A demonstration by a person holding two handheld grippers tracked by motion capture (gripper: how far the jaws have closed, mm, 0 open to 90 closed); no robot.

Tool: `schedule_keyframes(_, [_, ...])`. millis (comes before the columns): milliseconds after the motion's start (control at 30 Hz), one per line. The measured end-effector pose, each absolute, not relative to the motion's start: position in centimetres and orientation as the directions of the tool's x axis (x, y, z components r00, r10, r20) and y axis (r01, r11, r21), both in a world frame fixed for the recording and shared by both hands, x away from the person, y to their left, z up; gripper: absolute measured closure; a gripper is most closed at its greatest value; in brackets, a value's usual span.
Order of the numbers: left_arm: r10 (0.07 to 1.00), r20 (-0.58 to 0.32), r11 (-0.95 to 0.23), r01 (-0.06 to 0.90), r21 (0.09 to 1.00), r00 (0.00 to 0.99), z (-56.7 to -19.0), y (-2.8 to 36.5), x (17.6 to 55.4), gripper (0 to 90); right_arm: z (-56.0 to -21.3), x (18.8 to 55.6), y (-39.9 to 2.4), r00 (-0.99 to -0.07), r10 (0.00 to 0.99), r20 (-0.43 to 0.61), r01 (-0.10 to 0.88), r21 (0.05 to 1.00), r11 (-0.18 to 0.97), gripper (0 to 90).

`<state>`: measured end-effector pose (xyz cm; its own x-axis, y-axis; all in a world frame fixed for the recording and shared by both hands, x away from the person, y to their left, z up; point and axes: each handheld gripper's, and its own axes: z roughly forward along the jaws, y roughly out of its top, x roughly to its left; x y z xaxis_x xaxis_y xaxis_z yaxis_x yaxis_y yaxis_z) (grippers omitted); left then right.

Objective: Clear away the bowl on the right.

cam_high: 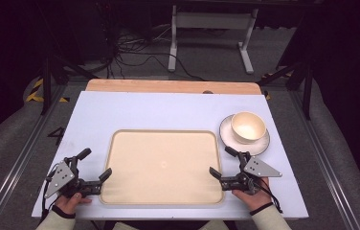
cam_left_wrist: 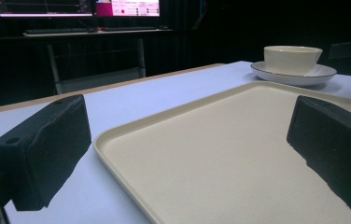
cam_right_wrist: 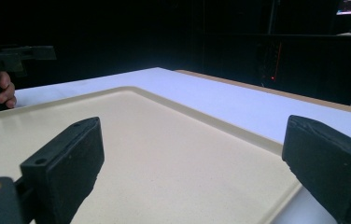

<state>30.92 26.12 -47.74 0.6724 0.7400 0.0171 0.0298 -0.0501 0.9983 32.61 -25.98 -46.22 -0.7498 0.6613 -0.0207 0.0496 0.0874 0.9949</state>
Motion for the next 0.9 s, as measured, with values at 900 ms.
schedule_keyframes(900, [0.740,0.016,-0.050,0.031,0.998,0.673,-47.7,26.1,31.0,0.2,-45.0,32.4,-26.1,-0.739,0.673,0.024,0.043,0.999,0.012,21.7])
